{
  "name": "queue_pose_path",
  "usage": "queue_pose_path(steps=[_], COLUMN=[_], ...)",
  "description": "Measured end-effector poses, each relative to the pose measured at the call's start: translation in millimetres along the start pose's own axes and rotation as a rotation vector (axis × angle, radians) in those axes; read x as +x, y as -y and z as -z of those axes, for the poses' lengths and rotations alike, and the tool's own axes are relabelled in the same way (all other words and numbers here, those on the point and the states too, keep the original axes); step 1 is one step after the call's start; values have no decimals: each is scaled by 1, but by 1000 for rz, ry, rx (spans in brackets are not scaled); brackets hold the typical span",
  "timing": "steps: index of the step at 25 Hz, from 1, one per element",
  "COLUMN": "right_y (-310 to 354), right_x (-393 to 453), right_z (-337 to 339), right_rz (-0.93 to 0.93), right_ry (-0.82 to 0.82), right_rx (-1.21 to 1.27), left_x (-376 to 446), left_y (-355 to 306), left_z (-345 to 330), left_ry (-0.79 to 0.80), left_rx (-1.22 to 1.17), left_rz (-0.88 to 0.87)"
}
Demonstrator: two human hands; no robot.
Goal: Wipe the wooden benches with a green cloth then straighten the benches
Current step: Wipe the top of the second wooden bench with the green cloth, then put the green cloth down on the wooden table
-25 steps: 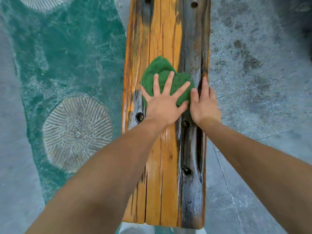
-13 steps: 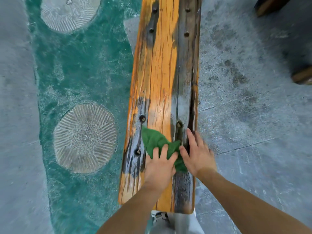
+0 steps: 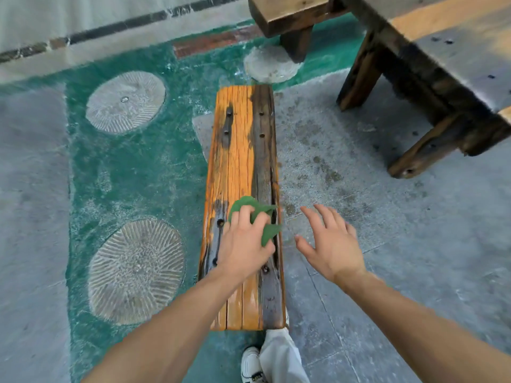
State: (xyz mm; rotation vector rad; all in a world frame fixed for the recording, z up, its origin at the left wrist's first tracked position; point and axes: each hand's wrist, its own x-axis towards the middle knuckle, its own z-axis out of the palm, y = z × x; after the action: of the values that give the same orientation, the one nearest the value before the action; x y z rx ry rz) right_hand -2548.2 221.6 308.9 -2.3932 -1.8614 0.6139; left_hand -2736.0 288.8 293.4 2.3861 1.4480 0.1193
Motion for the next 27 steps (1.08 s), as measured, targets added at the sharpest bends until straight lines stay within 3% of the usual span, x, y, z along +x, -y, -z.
queue_pose_path(steps=[5,11,16,21,27], right_y=[-21,-106,-231,-338,-397], right_x=[-67,-131,-167,-191,-171], right_z=[131,268,342,386,408], right_rz=[-68,-191,-319,-437,-476], right_ry=[-256,-504,-606,-646,-642], right_rx=[-16,-35,-48,-41,-25], left_x=[1,27,83,130,180], left_y=[-92,-221,-354,-470,-531], left_z=[106,186,186,172,160], left_ry=[-207,-389,-440,-409,-382], left_rx=[-58,-16,-84,-168,-170], left_rz=[-179,-460,-525,-468,-487])
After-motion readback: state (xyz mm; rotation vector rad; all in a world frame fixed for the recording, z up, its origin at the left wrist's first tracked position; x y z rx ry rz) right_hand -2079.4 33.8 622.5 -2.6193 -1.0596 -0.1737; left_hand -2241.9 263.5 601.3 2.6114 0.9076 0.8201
